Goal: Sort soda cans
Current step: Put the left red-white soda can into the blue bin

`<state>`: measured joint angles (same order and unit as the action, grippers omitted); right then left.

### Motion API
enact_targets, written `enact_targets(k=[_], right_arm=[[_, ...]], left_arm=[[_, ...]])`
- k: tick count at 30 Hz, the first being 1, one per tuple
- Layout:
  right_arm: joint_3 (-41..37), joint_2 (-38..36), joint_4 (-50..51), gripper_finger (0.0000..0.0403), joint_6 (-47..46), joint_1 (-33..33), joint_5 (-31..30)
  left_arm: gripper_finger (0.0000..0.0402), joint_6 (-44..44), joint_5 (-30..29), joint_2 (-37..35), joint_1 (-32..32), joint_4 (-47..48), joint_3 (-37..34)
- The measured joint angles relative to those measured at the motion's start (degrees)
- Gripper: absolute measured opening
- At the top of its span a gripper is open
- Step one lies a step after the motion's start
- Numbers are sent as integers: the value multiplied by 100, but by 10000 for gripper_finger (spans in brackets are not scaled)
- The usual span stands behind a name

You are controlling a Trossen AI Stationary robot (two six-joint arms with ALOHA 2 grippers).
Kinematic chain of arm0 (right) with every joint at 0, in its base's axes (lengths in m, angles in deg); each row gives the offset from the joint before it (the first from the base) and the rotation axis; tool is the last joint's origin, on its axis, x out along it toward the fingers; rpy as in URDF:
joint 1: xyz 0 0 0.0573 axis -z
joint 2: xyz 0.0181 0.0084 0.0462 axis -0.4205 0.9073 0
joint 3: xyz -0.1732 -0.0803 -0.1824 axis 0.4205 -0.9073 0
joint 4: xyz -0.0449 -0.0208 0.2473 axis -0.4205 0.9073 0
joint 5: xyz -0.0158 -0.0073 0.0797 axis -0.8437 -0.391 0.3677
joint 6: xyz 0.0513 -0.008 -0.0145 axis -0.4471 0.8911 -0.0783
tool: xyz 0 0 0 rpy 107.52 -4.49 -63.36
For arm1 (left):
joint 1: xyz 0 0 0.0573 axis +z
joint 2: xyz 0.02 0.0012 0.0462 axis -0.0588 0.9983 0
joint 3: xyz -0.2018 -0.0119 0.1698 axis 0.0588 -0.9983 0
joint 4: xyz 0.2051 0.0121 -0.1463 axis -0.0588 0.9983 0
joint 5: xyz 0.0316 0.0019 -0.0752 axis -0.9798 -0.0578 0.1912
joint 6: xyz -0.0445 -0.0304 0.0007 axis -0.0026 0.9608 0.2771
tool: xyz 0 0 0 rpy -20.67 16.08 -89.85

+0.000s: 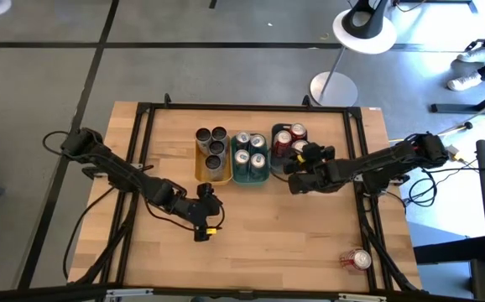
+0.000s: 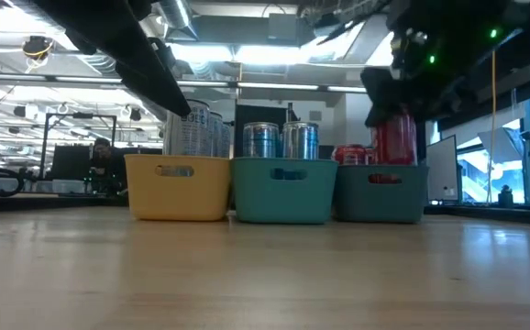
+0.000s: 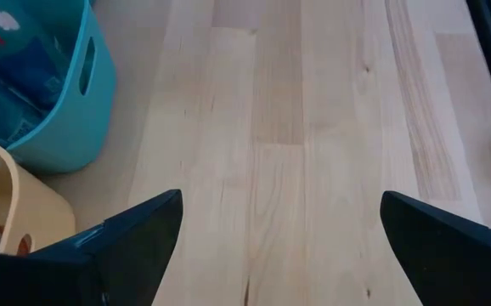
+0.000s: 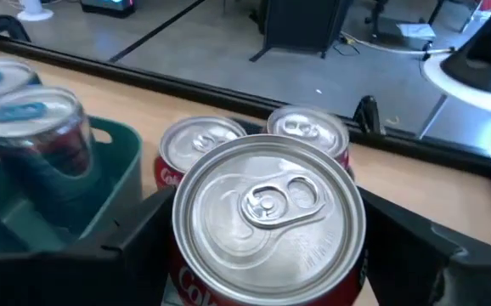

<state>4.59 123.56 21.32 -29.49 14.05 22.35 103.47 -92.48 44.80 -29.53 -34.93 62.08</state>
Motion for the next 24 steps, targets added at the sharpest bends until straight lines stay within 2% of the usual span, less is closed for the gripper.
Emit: enact_targets(k=[7, 14, 24], right_arm=[[-681, 24, -1279, 298, 458, 346, 188], [-965, 24, -1427, 307, 462, 499, 245], [-988, 22, -1414, 357, 613, 487, 191]], left_arm=[[388, -1, 0, 0, 0, 4, 0], [388, -8, 0, 0, 0, 3, 0], [388, -9, 0, 0, 0, 4, 0]])
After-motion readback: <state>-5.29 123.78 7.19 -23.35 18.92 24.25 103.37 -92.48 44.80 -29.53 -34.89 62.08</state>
